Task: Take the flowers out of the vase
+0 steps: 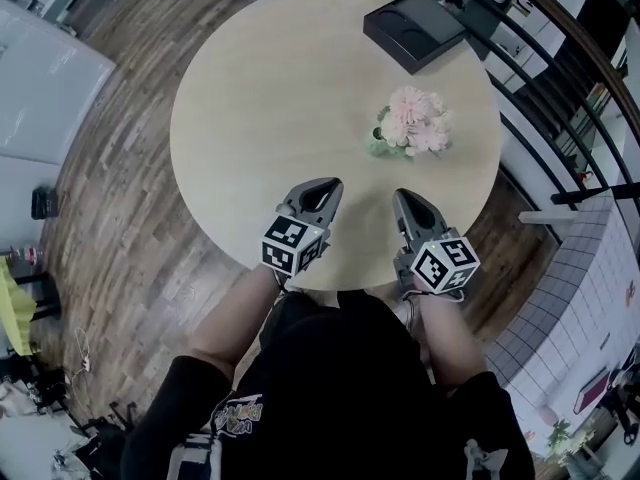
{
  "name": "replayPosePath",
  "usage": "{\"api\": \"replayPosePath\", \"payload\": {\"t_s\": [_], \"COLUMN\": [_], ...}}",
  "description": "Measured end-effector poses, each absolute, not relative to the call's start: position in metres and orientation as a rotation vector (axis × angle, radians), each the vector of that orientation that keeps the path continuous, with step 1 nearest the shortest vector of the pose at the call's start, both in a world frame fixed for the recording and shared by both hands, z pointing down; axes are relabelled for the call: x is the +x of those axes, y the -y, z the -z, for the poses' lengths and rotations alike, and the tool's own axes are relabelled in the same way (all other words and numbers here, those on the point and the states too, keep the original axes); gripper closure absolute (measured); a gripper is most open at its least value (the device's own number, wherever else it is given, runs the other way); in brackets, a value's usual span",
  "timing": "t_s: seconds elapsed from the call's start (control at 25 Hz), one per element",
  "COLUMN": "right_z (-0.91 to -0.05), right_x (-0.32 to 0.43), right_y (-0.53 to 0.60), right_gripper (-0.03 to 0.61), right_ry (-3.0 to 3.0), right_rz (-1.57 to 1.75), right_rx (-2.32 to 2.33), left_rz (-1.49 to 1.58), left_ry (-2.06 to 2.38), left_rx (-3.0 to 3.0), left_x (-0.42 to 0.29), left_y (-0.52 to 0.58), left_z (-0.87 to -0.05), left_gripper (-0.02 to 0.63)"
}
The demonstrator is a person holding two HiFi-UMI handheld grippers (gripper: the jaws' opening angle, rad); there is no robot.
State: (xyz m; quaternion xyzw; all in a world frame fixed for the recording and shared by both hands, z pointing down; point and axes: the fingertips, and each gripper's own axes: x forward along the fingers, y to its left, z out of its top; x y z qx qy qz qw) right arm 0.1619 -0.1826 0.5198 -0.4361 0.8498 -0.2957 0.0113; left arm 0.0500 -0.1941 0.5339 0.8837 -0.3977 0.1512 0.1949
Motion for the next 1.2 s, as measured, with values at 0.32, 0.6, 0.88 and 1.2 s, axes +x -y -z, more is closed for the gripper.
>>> {"api": "replayPosePath", "payload": {"t_s": [0.32,0.6,0.88,1.2], "right_z": [-0.527,-0.532,-0.542,-0.549], "right_x": [0.142,0.139,0.145,0.139], "right_y": [0.193,0.205,0.206,0.226], "right_gripper": [0.557,0.557,0.555,0.424], "right_ry": [-2.667,-2.614,-2.568,-2.564], "right_rz": [0.954,0.935,0.927,0.863], "right_rx": [-1.357,-1.439,-1.523,-1.559], "left_rz": [-0.502,-0.544,-0.591,-0.617], "left_ry": [1.080,1.001,0.868,0.803], "left_rx": [2.513,2.598,2.722,2.790], "left_x": [0.048,0.060,0.085,0.102], "left_y": [0.228,0.266,0.288,0.301], "left_z": [-0.549,-0.573,-0.590,-0.605], "left_gripper": [0.448,0.339,0.314,0.316]}}
